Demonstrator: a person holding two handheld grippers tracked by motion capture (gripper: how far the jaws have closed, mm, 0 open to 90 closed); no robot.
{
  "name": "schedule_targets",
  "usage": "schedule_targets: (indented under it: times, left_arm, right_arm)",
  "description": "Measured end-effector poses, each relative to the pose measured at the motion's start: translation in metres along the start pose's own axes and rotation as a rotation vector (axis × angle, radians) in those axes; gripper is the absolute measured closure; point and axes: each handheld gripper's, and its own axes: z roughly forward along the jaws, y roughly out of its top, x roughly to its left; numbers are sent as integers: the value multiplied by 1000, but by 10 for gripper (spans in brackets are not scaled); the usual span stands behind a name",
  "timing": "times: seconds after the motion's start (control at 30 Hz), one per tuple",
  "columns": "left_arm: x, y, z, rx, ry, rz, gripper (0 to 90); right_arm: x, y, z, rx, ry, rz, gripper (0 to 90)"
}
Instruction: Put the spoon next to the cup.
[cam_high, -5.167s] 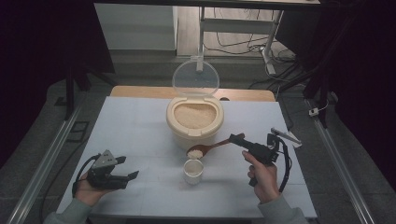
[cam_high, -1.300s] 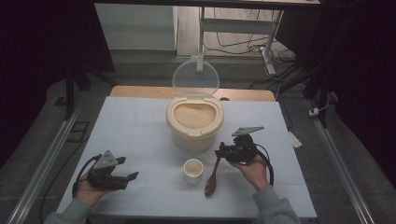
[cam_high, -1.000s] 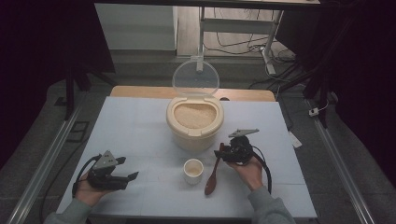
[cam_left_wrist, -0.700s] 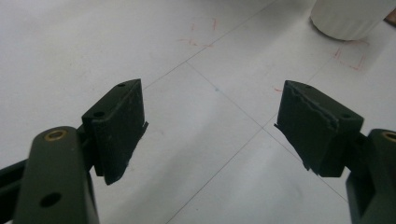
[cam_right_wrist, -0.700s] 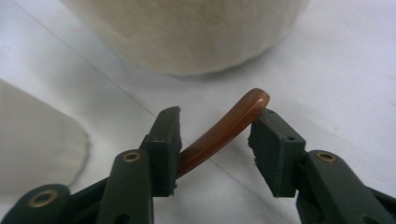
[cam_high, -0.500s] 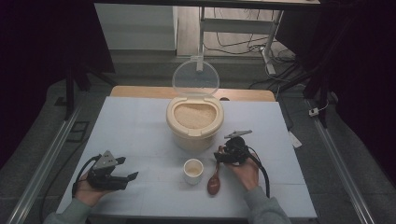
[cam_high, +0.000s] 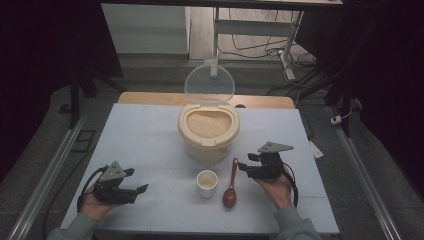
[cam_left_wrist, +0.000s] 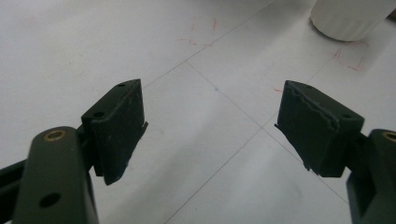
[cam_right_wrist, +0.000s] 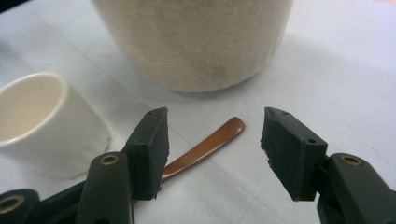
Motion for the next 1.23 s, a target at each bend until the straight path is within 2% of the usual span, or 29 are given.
schedule_targets:
  times: [0.07,0.3,0.4,0.6,0.77,0.87,1.23]
  left_arm:
    - [0,0,0,-1,-1,-3,228]
    - [1,0,1,0,-7,-18,221]
    - [1,0,0,0,-8,-23,218]
    - [0,0,1,0,-13,-29,212]
    - [0,0,2,5,-16,-30,211]
    - [0,0,2,5,-17,-30,211]
    - [-1,0,2,7,-18,-21,212]
  right_arm:
    - [1,-3,-7,-21,20,-16,414]
    - [2,-14,-32,-59,39,-107,414]
    - [1,-22,-43,-73,44,-122,415]
    - [-4,-41,-63,-76,48,-124,415]
    - [-9,-53,-70,-65,40,-115,416]
    - [-11,-55,-72,-67,55,-110,416]
    - [-11,-55,-71,-62,45,-125,416]
